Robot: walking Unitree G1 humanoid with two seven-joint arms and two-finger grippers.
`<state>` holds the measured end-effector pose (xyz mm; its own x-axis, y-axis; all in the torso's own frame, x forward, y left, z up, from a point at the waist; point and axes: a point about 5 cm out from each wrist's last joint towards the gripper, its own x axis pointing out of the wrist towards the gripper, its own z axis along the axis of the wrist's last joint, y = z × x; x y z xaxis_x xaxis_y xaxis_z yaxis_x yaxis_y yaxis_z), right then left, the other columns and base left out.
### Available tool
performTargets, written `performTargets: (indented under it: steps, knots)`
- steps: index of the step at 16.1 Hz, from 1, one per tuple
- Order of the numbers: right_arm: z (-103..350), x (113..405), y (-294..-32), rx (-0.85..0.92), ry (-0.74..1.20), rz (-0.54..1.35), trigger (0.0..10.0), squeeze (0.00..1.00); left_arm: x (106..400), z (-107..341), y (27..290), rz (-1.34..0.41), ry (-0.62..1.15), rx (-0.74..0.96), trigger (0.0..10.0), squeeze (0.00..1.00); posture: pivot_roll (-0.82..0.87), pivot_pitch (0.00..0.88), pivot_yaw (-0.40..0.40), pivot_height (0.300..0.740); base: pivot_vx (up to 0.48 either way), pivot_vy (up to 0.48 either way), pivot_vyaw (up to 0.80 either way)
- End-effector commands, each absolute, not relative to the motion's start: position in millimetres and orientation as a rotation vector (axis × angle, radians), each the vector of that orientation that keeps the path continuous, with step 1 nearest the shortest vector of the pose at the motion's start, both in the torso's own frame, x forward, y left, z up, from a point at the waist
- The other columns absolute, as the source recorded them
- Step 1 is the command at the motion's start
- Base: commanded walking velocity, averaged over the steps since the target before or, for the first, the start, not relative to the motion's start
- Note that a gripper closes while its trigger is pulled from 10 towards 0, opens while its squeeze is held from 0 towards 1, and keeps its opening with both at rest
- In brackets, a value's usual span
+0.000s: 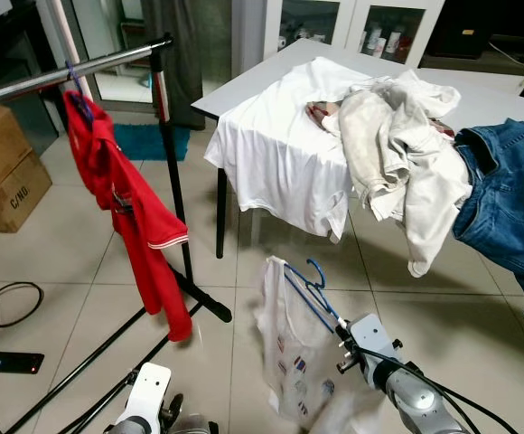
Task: Hang hanger
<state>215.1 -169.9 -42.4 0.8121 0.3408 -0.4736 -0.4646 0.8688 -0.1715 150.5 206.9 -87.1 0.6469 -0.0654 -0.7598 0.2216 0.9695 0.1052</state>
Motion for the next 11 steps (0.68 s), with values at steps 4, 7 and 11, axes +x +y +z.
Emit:
performTargets:
  steps: [4,7,11]
  knots:
    - [-20,235,-168,-0.264,0.285,0.409,10.0,0.0,180,-71,198,-0.223,0.685,0.248,10.0,0.0,0.08,0.0,-0.049,0.71,0.0,0.0,0.0]
    - [-1,249,-159,-0.247,0.156,0.426,10.0,0.0,197,-57,187,-0.281,0.534,0.281,10.0,0.0,0.08,0.0,-0.049,0.71,0.0,0.0,0.0]
    - [36,272,-144,-0.218,-0.04,0.456,10.0,0.0,228,-22,175,-0.296,0.24,0.258,10.0,0.0,0.09,0.0,-0.052,0.71,0.0,0.0,0.0]
